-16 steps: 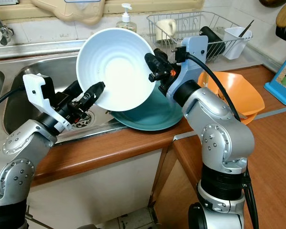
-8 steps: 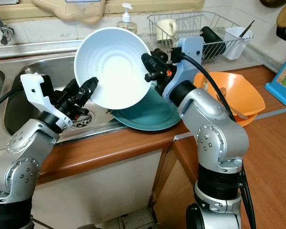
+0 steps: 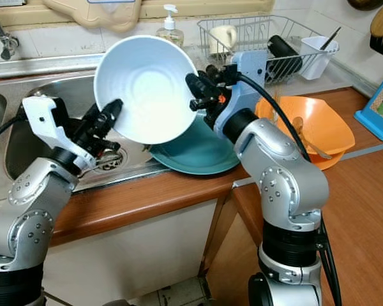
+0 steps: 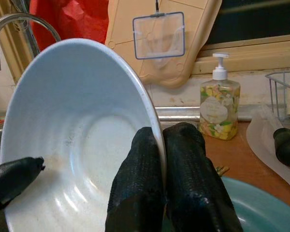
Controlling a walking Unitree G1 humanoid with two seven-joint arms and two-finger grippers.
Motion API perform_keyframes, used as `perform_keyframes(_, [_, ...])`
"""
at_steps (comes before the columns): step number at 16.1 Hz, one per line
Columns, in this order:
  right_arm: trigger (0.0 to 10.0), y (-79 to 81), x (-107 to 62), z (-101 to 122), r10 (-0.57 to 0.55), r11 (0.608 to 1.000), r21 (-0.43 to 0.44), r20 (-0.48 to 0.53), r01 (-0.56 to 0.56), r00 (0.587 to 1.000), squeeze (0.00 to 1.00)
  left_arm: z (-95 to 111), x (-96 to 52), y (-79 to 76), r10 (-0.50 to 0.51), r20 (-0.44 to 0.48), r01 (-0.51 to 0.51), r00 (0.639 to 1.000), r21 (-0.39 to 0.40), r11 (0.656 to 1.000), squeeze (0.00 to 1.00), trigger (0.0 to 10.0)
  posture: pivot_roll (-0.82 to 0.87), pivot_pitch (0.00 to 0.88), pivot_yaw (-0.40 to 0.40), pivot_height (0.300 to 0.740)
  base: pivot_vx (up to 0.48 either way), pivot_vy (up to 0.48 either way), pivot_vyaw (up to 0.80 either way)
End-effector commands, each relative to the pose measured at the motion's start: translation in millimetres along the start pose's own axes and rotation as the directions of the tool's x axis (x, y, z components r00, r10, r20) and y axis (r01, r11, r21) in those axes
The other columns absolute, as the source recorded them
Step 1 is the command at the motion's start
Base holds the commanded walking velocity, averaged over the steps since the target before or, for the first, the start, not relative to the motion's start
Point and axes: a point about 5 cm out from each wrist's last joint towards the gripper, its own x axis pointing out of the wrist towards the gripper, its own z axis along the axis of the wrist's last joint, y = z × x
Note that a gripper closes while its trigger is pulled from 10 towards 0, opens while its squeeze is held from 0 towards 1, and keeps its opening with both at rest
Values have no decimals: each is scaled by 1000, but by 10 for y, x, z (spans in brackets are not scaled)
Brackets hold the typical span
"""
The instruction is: Kitchen organization
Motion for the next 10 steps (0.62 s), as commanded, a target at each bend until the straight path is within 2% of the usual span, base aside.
perform_keyframes(1, [0, -7, -23, 125, 3, 1000, -5, 81, -2, 997, 0, -93, 1, 36, 18, -56, -18, 998, 11, 1000, 0, 0, -96, 0, -18, 740, 0, 0, 0])
perform_keyframes(6, [0, 5, -14, 127, 5, 1000, -10, 80, -4, 997, 0, -88, 29, 31, 32, -49, -32, 998, 15, 999, 0, 0, -96, 0, -17, 740, 0, 0, 0])
perform_keyframes(7, [4863, 11, -14, 122, 10, 1000, -8, 75, -9, 997, 0, -84, 31, 31, 33, -45, -33, 998, 10, 999, 0, 0, -97, 0, -16, 740, 0, 0, 0])
perform_keyframes(8, [9137, 17, -15, 118, 12, 1000, -10, 71, -11, 997, 0, -83, 33, 30, 33, -43, -33, 999, 6, 999, 0, 0, -97, 0, -16, 740, 0, 0, 0])
perform_keyframes(9, [10000, 18, -16, 118, 10, 1000, -13, 70, -10, 997, 0, -83, 38, 26, 34, -40, -34, 999, 0, 999, 0, 0, -97, 0, -16, 740, 0, 0, 0])
perform_keyframes(10, [10000, 15, -16, 118, 7, 1000, -14, 70, -6, 998, 0, -81, 50, 14, 33, -37, -33, 999, -3, 999, 0, 0, -97, 0, -16, 740, 0, 0, 0])
